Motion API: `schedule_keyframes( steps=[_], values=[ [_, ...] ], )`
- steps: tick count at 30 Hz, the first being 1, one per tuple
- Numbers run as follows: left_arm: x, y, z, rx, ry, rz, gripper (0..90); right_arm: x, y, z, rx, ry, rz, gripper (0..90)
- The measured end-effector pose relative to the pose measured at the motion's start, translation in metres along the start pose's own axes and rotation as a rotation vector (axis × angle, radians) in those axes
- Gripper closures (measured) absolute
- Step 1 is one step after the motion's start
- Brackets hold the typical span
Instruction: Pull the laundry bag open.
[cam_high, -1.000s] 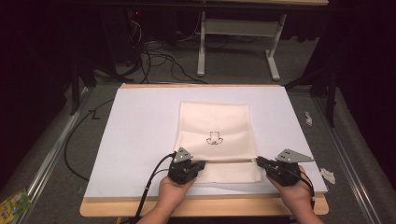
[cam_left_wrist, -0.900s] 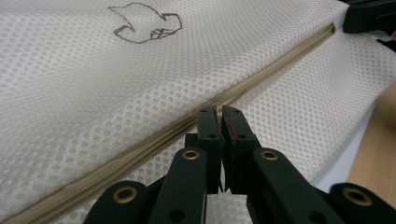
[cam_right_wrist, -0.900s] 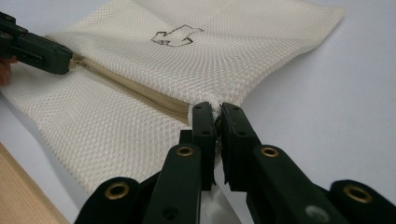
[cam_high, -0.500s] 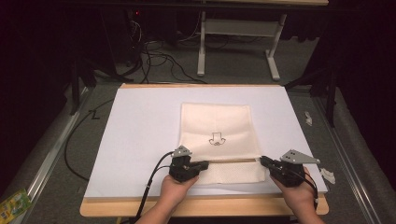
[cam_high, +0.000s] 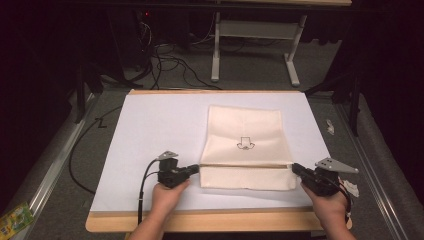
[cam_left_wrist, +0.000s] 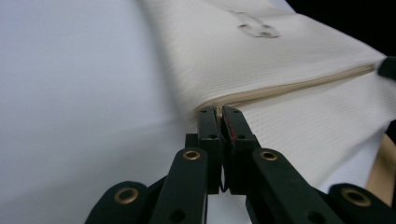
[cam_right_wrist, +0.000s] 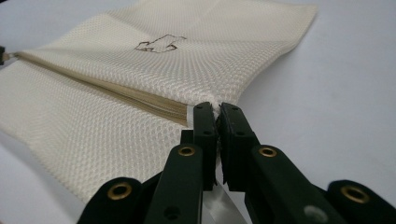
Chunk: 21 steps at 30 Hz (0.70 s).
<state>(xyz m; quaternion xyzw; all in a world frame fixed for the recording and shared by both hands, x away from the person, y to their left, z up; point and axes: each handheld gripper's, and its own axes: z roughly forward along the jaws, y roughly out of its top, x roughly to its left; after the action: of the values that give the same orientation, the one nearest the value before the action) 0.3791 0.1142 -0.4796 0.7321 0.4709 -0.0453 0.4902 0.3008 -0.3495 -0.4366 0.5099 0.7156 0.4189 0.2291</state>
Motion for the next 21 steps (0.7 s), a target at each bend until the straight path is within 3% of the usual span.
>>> schedule_keyframes(
  steps=[1, 2, 3, 6, 7, 8, 9, 10, 11, 12, 13, 14, 15, 16, 17, 18, 19, 20, 21],
  values=[
    [0.0, -0.001, -0.005, 0.021, 0.011, 0.03, 87.9, -0.003, 0.001, 0.0, -0.007, 0.022, 0.01, 87.1],
    [0.0, -0.001, -0.005, 0.021, 0.011, 0.03, 87.9, -0.003, 0.001, 0.0, -0.007, 0.022, 0.01, 87.1],
    [-0.003, -0.008, -0.01, 0.091, 0.058, 0.122, 87.7, 0.004, -0.002, 0.009, 0.034, 0.02, -0.047, 86.4],
    [-0.003, -0.015, -0.014, 0.105, 0.039, 0.156, 87.2, 0.006, -0.003, 0.015, 0.059, 0.037, -0.046, 84.2],
    [-0.007, -0.016, -0.017, 0.088, 0.017, 0.17, 83.1, 0.006, -0.002, 0.014, 0.023, 0.043, -0.067, 75.6],
    [-0.012, -0.014, -0.021, 0.051, 0.011, 0.189, 72.6, 0.006, -0.002, 0.013, 0.017, 0.05, -0.061, 69.0],
    [-0.012, -0.014, -0.021, 0.051, 0.011, 0.189, 59.7, 0.006, -0.002, 0.013, 0.017, 0.05, -0.061, 69.0],
    [-0.019, -0.009, -0.028, -0.022, 0.028, 0.226, 51.1, 0.003, -0.004, 0.008, -0.02, 0.083, -0.062, 52.1],
    [-0.024, -0.005, -0.035, -0.082, 0.066, 0.271, 46.1, 0.003, -0.004, 0.006, -0.035, 0.085, -0.07, 46.9],
    [-0.024, -0.005, -0.035, -0.082, 0.066, 0.271, 39.1, 0.003, -0.004, 0.006, -0.035, 0.085, -0.07, 46.9],
    [-0.027, -0.003, -0.041, -0.133, 0.113, 0.311, 39.1, 0.001, -0.005, 0.003, -0.056, 0.085, -0.077, 38.8],
    [-0.029, 0.0, -0.052, -0.203, 0.203, 0.379, 28.3, -0.004, -0.006, -0.003, -0.083, 0.065, -0.096, 26.7],
    [-0.027, 0.002, -0.059, -0.234, 0.257, 0.409, 24.3, -0.007, -0.006, -0.005, -0.093, 0.049, -0.097, 22.1],
    [-0.027, 0.002, -0.059, -0.234, 0.257, 0.409, 20.8, -0.007, -0.006, -0.005, -0.093, 0.049, -0.097, 22.1],
    [-0.016, 0.006, -0.075, -0.249, 0.37, 0.453, 18.8, -0.021, -0.007, -0.013, -0.123, -0.016, -0.077, 13.9],
    [-0.016, 0.006, -0.075, -0.249, 0.37, 0.453, 17.1, -0.021, -0.007, -0.013, -0.123, -0.016, -0.077, 13.9],
    [-0.006, 0.009, -0.088, -0.245, 0.441, 0.451, 15.0, -0.033, -0.008, -0.022, -0.153, -0.076, -0.046, 11.8],
    [-0.006, 0.009, -0.088, -0.245, 0.441, 0.451, 14.2, -0.033, -0.008, -0.022, -0.153, -0.076, -0.046, 11.8],
    [0.002, 0.009, -0.096, -0.262, 0.444, 0.414, 10.2, -0.041, -0.008, -0.03, -0.174, -0.107, 0.0, 10.5]
  ],
)
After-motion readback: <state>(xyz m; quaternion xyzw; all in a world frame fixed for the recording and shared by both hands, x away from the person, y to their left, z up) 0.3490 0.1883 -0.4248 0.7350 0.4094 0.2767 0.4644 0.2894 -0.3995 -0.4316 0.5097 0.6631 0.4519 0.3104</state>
